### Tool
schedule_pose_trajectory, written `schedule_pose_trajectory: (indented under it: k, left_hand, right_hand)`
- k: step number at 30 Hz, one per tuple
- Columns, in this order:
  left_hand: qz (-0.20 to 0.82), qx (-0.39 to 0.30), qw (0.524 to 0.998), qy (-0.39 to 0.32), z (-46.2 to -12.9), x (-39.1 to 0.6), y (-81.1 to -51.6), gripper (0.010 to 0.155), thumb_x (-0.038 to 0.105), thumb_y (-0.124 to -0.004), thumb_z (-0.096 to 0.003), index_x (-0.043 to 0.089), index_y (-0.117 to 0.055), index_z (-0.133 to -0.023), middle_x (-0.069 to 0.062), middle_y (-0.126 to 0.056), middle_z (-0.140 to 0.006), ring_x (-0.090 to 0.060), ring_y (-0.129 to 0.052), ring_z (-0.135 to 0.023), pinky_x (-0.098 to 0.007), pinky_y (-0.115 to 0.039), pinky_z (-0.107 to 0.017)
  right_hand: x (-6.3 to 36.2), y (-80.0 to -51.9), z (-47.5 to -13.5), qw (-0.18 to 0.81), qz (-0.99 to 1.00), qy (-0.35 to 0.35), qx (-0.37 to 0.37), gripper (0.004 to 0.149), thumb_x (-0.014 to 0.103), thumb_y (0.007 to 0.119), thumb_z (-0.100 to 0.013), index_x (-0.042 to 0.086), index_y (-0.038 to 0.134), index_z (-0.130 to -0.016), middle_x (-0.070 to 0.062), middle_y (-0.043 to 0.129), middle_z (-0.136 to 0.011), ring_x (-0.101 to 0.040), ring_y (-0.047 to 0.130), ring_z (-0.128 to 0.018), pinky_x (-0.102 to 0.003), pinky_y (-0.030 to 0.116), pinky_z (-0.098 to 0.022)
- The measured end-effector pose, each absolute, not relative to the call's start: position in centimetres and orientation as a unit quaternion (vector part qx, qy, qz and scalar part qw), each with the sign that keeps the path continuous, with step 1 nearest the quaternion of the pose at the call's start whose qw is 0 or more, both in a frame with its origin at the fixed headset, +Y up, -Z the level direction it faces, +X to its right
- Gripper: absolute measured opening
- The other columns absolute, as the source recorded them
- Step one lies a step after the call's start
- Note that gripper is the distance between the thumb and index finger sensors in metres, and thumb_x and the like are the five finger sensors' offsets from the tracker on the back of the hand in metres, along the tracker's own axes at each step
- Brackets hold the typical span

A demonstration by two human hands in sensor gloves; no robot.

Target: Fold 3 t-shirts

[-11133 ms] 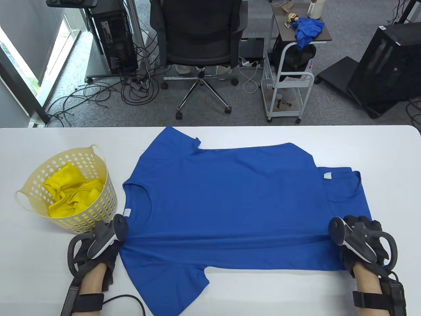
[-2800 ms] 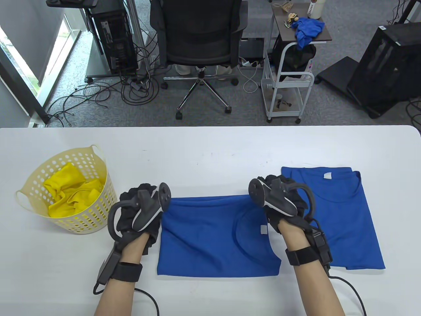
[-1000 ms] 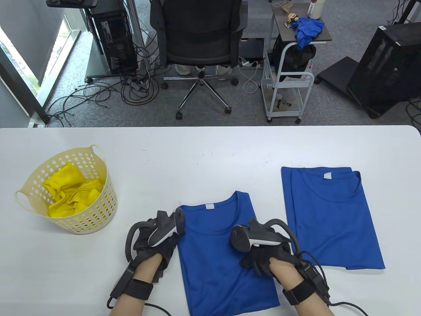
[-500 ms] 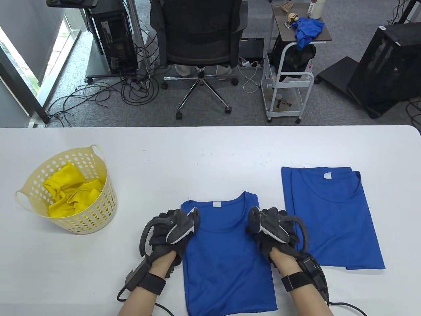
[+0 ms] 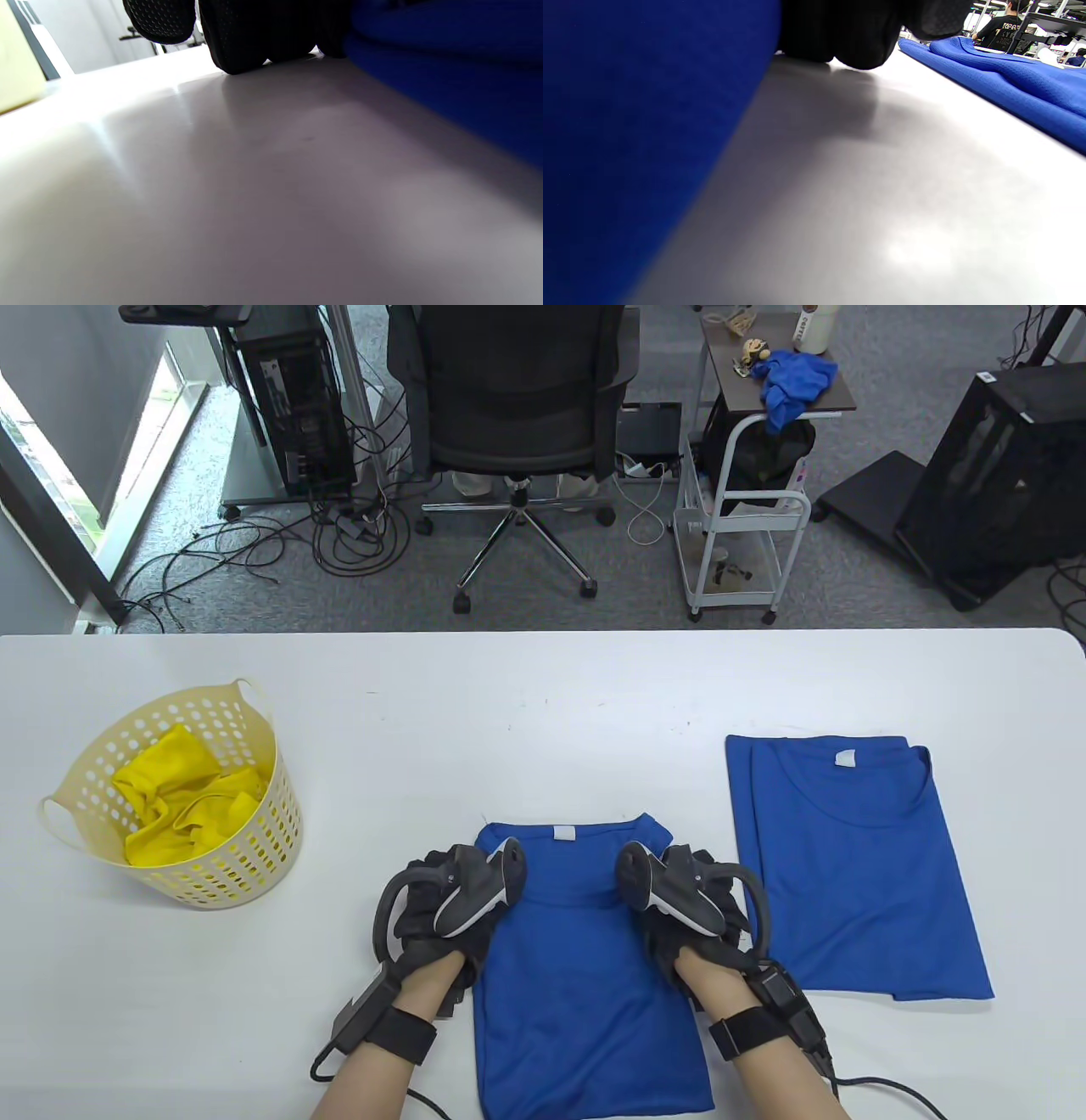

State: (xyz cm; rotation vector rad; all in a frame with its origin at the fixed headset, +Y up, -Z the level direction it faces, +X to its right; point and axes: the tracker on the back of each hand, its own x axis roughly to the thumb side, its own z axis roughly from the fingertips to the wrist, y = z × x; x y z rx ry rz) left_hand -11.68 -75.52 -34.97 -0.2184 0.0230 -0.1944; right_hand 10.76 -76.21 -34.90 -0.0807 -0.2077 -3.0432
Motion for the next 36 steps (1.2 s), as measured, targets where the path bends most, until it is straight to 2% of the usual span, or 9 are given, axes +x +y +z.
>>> schedule_pose_trajectory:
  k: [8,11,13,16,19,23,29,32,36]
  left_hand:
    - [-0.075,-0.087,0.993,0.001,-34.9,-11.4,-75.4,0.045,0.057,-0.071,-0.0427,0.036,-0.078,-0.082,0.011,-0.074,-0.098,-0.016,-0.081,-0.090,-0.048,-0.067,-0.074]
    - [-0.066,-0.048,0.997,-0.005,-34.5,-11.5,-74.4,0.046,0.056,-0.072,-0.0420,0.036,-0.078,-0.082,0.011,-0.074,-0.097,-0.014,-0.081,-0.090,-0.045,-0.068,-0.073]
    - [-0.015,-0.011,1.000,-0.015,-33.7,-11.2,-72.6,0.046,0.056,-0.072,-0.0424,0.035,-0.077,-0.083,0.011,-0.073,-0.097,-0.014,-0.081,-0.090,-0.043,-0.069,-0.074]
    - [0.045,0.022,0.998,-0.032,-32.9,-10.0,-70.5,0.046,0.055,-0.073,-0.0430,0.033,-0.078,-0.083,0.011,-0.075,-0.097,-0.013,-0.082,-0.089,-0.041,-0.070,-0.074]
    - [0.068,0.035,0.996,-0.053,-32.6,-7.4,-68.8,0.046,0.055,-0.072,-0.0432,0.033,-0.078,-0.083,0.011,-0.075,-0.097,-0.013,-0.083,-0.090,-0.040,-0.071,-0.074]
    - [0.090,0.034,0.991,-0.090,-32.7,-1.0,-67.7,0.046,0.054,-0.073,-0.0433,0.033,-0.078,-0.083,0.011,-0.075,-0.097,-0.013,-0.083,-0.090,-0.041,-0.071,-0.074]
    - [0.128,0.031,0.984,-0.122,-35.1,8.8,-66.9,0.046,0.055,-0.070,-0.0441,0.034,-0.076,-0.085,0.011,-0.073,-0.098,-0.013,-0.080,-0.092,-0.041,-0.068,-0.075]
    - [0.128,0.049,0.983,-0.119,-37.6,12.2,-67.7,0.048,0.056,-0.066,-0.0454,0.035,-0.072,-0.088,0.011,-0.068,-0.101,-0.014,-0.075,-0.096,-0.042,-0.064,-0.077]
    - [0.063,0.040,0.990,-0.116,-40.7,14.9,-70.0,0.048,0.057,-0.063,-0.0467,0.036,-0.069,-0.089,0.012,-0.065,-0.103,-0.013,-0.072,-0.098,-0.042,-0.063,-0.078]
  right_hand:
    - [10.4,-76.1,-34.4,0.084,-0.994,-0.039,-0.062,0.044,0.033,0.073,-0.043,0.016,0.075,-0.083,-0.013,0.074,-0.093,-0.039,0.080,-0.080,-0.056,0.065,-0.061]
    - [10.6,-73.2,-33.3,0.085,-0.994,-0.001,-0.065,0.045,0.032,0.073,-0.043,0.015,0.074,-0.084,-0.014,0.073,-0.093,-0.040,0.079,-0.080,-0.056,0.065,-0.061]
    - [11.4,-70.3,-32.4,0.078,-0.994,0.042,-0.059,0.045,0.031,0.074,-0.043,0.014,0.074,-0.084,-0.015,0.073,-0.094,-0.040,0.079,-0.081,-0.056,0.065,-0.061]
    - [13.3,-67.5,-31.2,0.091,-0.994,0.061,-0.030,0.045,0.031,0.074,-0.043,0.014,0.074,-0.084,-0.014,0.073,-0.095,-0.040,0.078,-0.082,-0.056,0.064,-0.062]
    - [16.4,-65.1,-29.8,0.121,-0.990,0.068,-0.002,0.045,0.031,0.074,-0.043,0.014,0.074,-0.085,-0.014,0.073,-0.095,-0.040,0.078,-0.082,-0.056,0.064,-0.063]
    - [21.8,-62.8,-28.5,0.163,-0.983,0.064,0.054,0.045,0.031,0.075,-0.043,0.015,0.075,-0.085,-0.014,0.074,-0.095,-0.040,0.079,-0.082,-0.056,0.065,-0.063]
    - [30.7,-60.7,-29.9,0.167,-0.972,0.062,0.155,0.045,0.031,0.075,-0.044,0.016,0.074,-0.086,-0.013,0.072,-0.097,-0.040,0.076,-0.084,-0.056,0.063,-0.064]
    - [34.8,-61.6,-32.7,0.149,-0.965,0.110,0.186,0.045,0.032,0.075,-0.043,0.020,0.073,-0.086,-0.010,0.071,-0.098,-0.037,0.076,-0.086,-0.055,0.062,-0.065]
    - [37.9,-65.0,-36.4,0.100,-0.967,0.103,0.212,0.045,0.033,0.076,-0.042,0.023,0.074,-0.085,-0.007,0.072,-0.097,-0.036,0.076,-0.086,-0.054,0.062,-0.065]
